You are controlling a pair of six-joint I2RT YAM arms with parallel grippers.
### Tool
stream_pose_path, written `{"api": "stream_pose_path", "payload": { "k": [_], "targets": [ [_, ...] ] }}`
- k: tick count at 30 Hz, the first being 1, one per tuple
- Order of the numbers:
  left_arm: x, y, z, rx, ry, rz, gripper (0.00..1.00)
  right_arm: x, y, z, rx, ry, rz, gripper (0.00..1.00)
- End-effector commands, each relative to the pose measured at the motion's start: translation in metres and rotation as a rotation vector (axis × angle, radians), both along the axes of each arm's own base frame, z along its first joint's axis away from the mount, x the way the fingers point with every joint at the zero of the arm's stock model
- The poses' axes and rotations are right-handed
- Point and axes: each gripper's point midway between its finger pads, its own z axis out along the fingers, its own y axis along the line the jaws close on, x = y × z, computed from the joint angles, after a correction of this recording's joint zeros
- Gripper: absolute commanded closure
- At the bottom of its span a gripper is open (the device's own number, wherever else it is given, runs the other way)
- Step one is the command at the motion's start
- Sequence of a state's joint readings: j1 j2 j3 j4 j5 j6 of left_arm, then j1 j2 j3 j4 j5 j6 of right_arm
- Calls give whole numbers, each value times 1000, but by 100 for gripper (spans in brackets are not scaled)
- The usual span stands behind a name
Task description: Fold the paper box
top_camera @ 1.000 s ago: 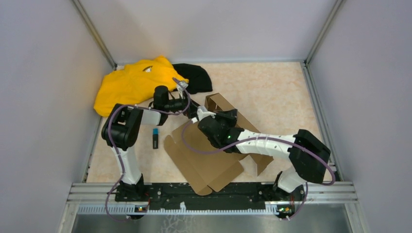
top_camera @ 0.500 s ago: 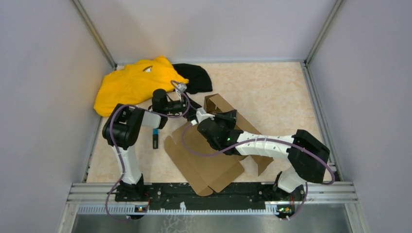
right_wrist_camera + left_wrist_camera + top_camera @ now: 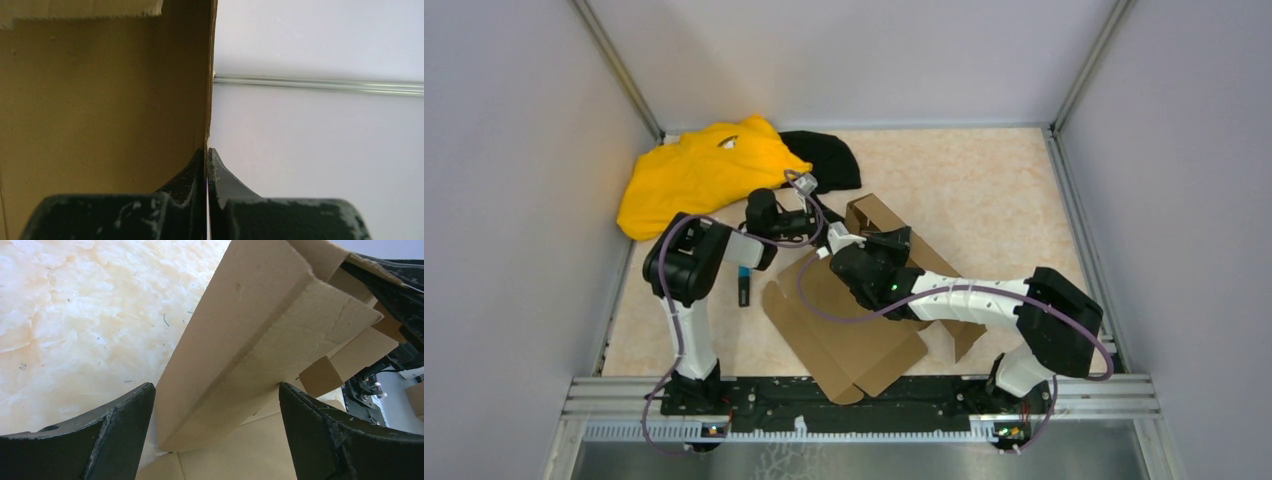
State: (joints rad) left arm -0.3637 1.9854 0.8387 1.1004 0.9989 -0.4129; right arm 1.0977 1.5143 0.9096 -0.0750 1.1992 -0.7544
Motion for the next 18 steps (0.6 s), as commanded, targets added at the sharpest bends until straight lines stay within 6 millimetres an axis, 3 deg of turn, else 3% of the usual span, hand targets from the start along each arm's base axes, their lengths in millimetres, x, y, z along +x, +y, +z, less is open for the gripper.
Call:
{"api": "stream_pose_path", "payload": {
  "k": [1, 9, 18],
  "targets": [
    [9, -10, -7, 26, -42, 35, 1, -3, 7, 3, 45, 1, 21, 100],
    [23, -15, -10, 63, -59, 132, 2, -2, 9, 3, 52, 4, 26, 100],
    [38, -12, -10, 73, -64, 247, 20, -4, 8, 0, 56, 8, 27, 100]
  ]
}}
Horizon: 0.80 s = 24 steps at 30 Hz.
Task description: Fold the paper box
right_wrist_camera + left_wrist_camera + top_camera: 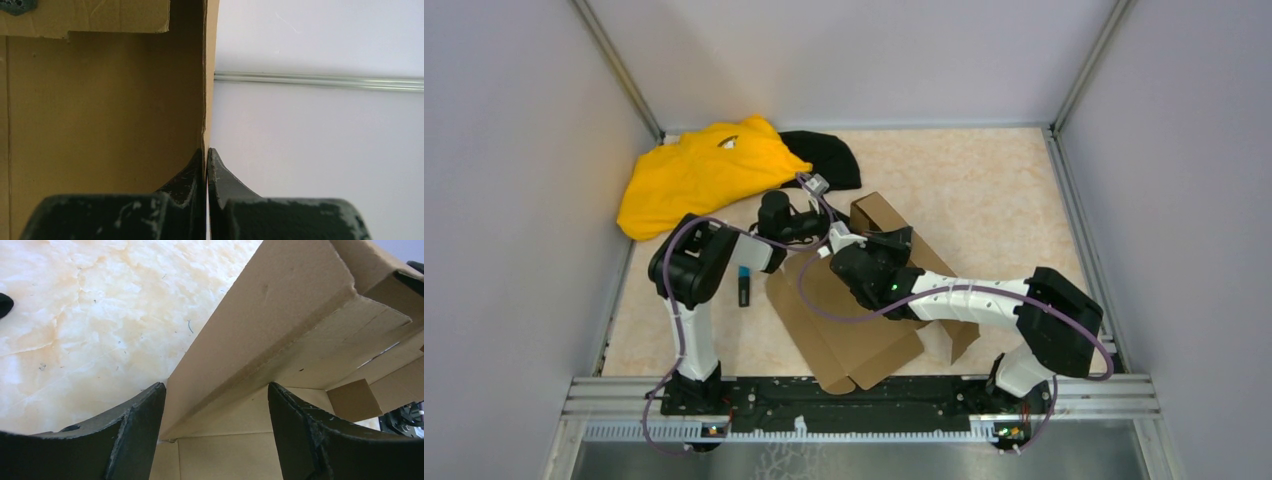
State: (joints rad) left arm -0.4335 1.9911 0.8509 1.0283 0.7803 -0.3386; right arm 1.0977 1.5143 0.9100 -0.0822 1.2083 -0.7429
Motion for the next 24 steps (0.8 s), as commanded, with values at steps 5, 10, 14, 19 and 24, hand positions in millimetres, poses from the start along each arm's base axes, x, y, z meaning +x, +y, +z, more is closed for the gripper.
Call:
{"api": "stream_pose_path", "payload": {
  "k": [5, 10, 14, 19, 24],
  "targets": [
    [24, 4, 8, -16, -56, 131, 32, -3, 11, -4, 47, 20, 48, 100],
    [31, -1, 16, -50, -79, 174, 35, -3, 12, -5, 38, 21, 53, 100],
    [37, -5, 17, -42, -99, 234, 31, -2, 14, -7, 34, 23, 61, 100],
    [42, -6, 21, -22, -135, 285, 16, -1, 17, -7, 45, 23, 70, 100],
    [48, -6, 21, -34, -134, 317, 38, -2, 17, -11, 61, 31, 72, 100]
  ]
}}
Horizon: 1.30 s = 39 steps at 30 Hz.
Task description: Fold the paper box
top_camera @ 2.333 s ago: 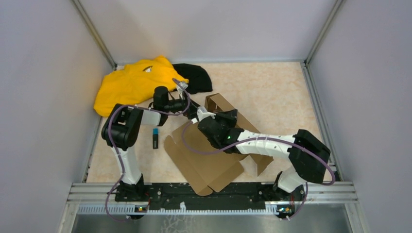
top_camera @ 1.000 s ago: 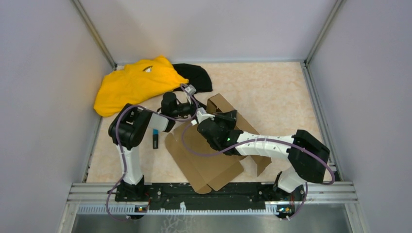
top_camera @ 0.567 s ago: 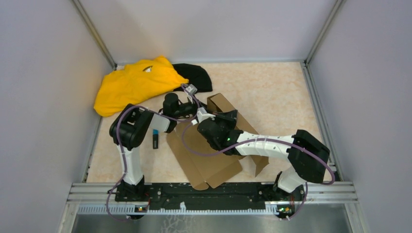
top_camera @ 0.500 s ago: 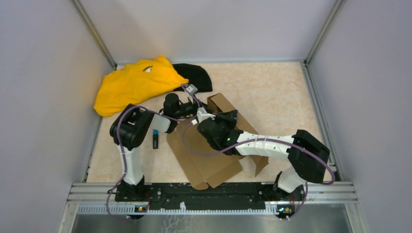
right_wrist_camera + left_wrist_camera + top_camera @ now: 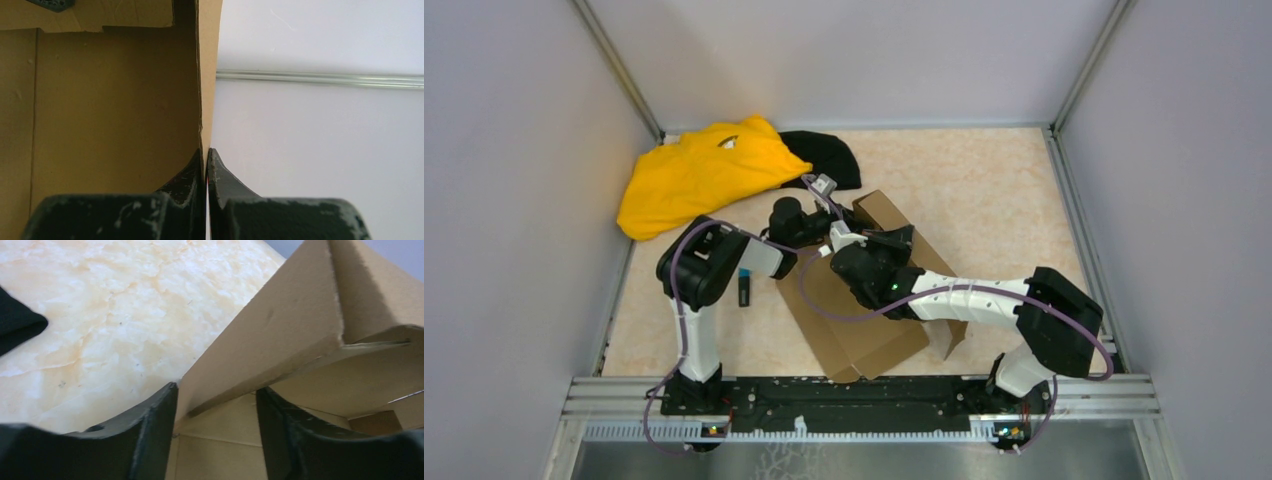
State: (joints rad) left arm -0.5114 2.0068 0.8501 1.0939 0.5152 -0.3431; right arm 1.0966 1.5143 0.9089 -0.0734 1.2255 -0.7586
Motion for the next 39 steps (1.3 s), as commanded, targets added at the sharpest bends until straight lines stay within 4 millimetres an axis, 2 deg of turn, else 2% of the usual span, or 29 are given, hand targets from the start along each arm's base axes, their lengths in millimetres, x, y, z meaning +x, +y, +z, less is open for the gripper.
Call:
{"api": "stream_pose_path", "payload": {
  "k": [1, 5, 10, 20, 28, 35, 39],
  "targets": [
    [30, 8, 18, -30, -84, 134, 45, -2, 20, -15, 80, 44, 85, 100],
    [34, 4, 18, -49, -84, 135, 55, -3, 20, -20, 95, 59, 89, 100],
    [42, 6, 16, -51, -77, 178, 72, -4, 21, -26, 115, 79, 95, 100],
    [52, 9, 17, -36, -55, 307, 74, -6, 17, -35, 152, 110, 78, 100],
    [62, 23, 9, -19, -4, 493, 74, -9, 16, -39, 186, 129, 61, 100],
    [59, 33, 3, 13, -2, 584, 74, -7, 20, -29, 251, 121, 37, 87],
    [52, 36, 11, 46, -54, 627, 73, -6, 21, -24, 271, 128, 21, 86]
  ]
}}
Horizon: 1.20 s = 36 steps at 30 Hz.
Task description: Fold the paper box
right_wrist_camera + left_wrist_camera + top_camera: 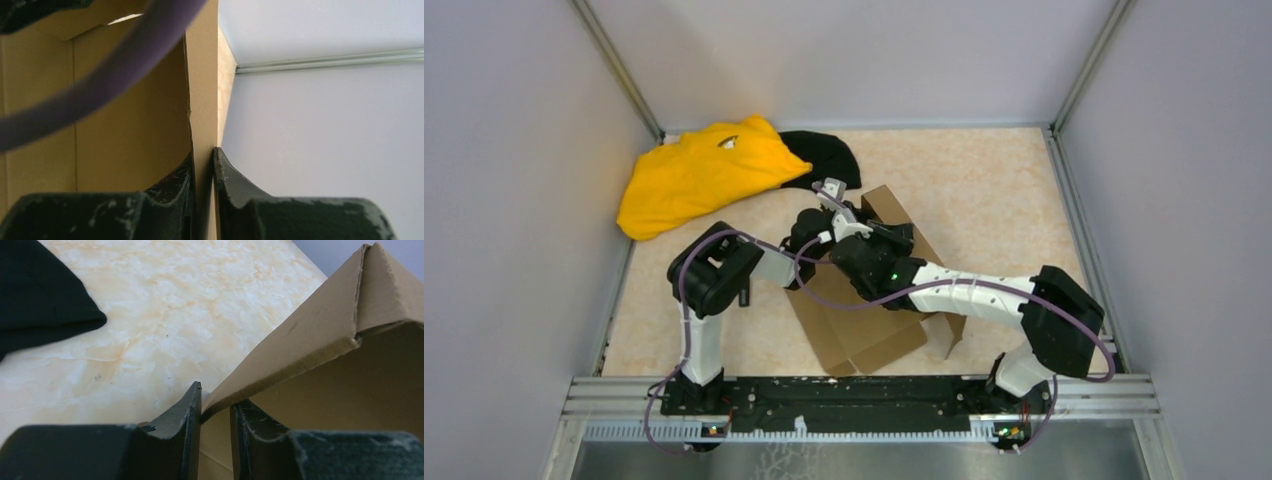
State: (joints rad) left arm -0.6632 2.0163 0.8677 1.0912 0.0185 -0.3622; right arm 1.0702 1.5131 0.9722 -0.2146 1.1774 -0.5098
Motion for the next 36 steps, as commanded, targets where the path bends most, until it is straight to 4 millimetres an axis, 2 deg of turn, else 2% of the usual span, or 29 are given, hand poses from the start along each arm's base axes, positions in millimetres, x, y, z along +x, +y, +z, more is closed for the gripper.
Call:
{"api": "stream_pose_path", "payload": {
  "k": [1, 4, 10, 12, 15, 19, 23, 30, 33, 36],
  "targets": [
    [29, 49, 13, 55, -54, 293, 73, -8, 22, -18, 101, 105, 77, 85],
    [28, 50, 17, 78, -72, 314, 73, -8, 28, -4, 187, 102, 73, 78],
    [23, 53, 14, 89, -77, 317, 72, -1, 31, 50, 505, 122, 61, 67],
    [22, 55, 12, 96, -80, 317, 72, 3, 28, 65, 649, 154, 54, 65],
    [18, 58, 12, 92, -95, 315, 72, 10, 18, 86, 776, 155, 42, 62],
    [15, 58, 9, 102, -92, 304, 72, 21, 0, 100, 894, 145, 0, 61],
    [13, 56, 4, 109, -90, 289, 72, 44, -28, 97, 964, 133, -75, 60],
    [14, 54, 4, 116, -101, 278, 72, 98, -65, 70, 1046, 155, -193, 60],
    [13, 52, 9, 109, -120, 265, 71, 122, -72, 66, 1062, 160, -216, 60],
    [14, 49, 16, 104, -146, 252, 65, 144, -63, 49, 1053, 233, -233, 60]
  ]
}}
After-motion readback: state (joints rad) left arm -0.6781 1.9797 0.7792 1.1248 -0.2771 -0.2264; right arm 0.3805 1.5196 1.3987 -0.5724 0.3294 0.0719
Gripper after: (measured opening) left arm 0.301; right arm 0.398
